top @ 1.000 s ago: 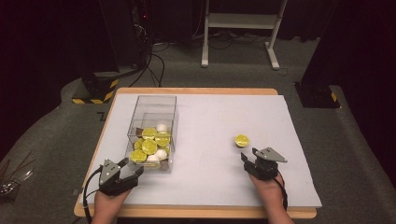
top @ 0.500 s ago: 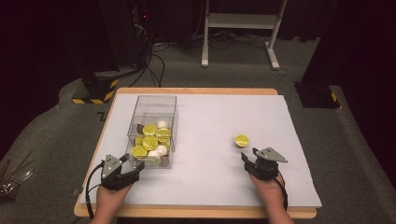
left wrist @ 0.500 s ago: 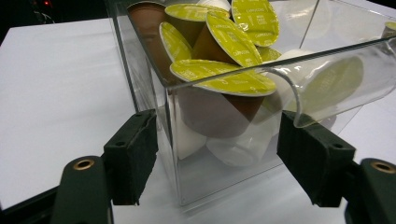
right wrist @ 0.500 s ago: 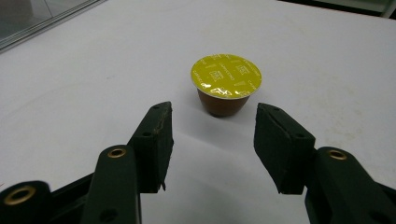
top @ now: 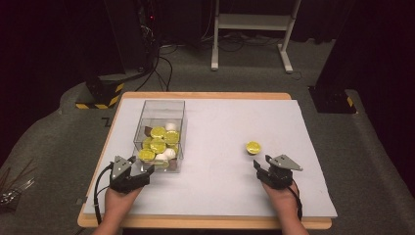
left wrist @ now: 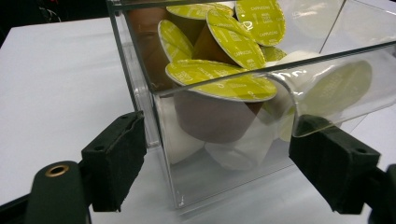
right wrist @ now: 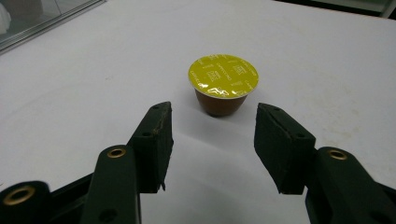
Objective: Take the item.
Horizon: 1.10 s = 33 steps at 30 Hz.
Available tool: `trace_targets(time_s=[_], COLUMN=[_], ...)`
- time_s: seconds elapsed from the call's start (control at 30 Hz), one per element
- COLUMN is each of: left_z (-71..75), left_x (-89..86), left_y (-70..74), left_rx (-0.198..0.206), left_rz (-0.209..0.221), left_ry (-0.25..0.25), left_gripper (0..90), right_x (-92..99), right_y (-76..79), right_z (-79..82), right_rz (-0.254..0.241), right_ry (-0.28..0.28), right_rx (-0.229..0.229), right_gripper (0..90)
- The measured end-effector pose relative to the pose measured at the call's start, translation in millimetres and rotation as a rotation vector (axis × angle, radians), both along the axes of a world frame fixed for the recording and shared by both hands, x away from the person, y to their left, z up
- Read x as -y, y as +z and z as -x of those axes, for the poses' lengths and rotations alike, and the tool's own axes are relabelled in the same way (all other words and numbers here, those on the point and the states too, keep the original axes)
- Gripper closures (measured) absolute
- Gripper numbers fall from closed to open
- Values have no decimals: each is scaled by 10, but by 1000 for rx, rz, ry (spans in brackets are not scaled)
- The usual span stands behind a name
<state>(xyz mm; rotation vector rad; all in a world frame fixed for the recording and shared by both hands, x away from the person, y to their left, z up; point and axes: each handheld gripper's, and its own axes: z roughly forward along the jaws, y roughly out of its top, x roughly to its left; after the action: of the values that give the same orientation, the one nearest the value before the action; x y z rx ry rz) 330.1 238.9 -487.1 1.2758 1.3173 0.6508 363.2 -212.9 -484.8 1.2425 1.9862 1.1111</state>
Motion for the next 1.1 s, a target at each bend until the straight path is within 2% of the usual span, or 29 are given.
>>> trace_targets(time_s=[0.37,0.47,0.5,0.53,0.63,0.67,0.77,0.97,1.03,1.1], left_z=[-101,-145,-159,-164,-191,-194,-212,-267,-285,-287], left_x=[0,-11,3,-9,-13,-21,-11,-12,-3,-13], left_y=[-2,0,1,-1,0,1,2,6,7,7], left_rx=[-2,-7,0,-5,-5,-12,-5,-9,-7,-13], left_rz=[5,-8,9,-3,2,-11,-3,-16,-5,-16], left_ry=[4,2,11,5,10,4,11,12,20,12], left_gripper=[178,174,174,174,173,172,169,166,166,166], right_x=[1,-1,-1,-2,1,1,0,-1,-1,-1], right_y=[-3,-7,-6,-6,-9,-10,-12,-14,-14,-14], right_z=[-1,-2,-1,0,-3,-4,-4,-5,-6,-6], right_rz=[1,0,0,-1,0,-1,1,0,1,0], right_ry=[-3,-2,-2,-2,-2,-3,-1,-1,0,-1], right_rx=[1,0,1,-1,-1,-1,-1,-3,-2,-3], right_gripper=[465,465,465,465,465,465,465,465,465,465])
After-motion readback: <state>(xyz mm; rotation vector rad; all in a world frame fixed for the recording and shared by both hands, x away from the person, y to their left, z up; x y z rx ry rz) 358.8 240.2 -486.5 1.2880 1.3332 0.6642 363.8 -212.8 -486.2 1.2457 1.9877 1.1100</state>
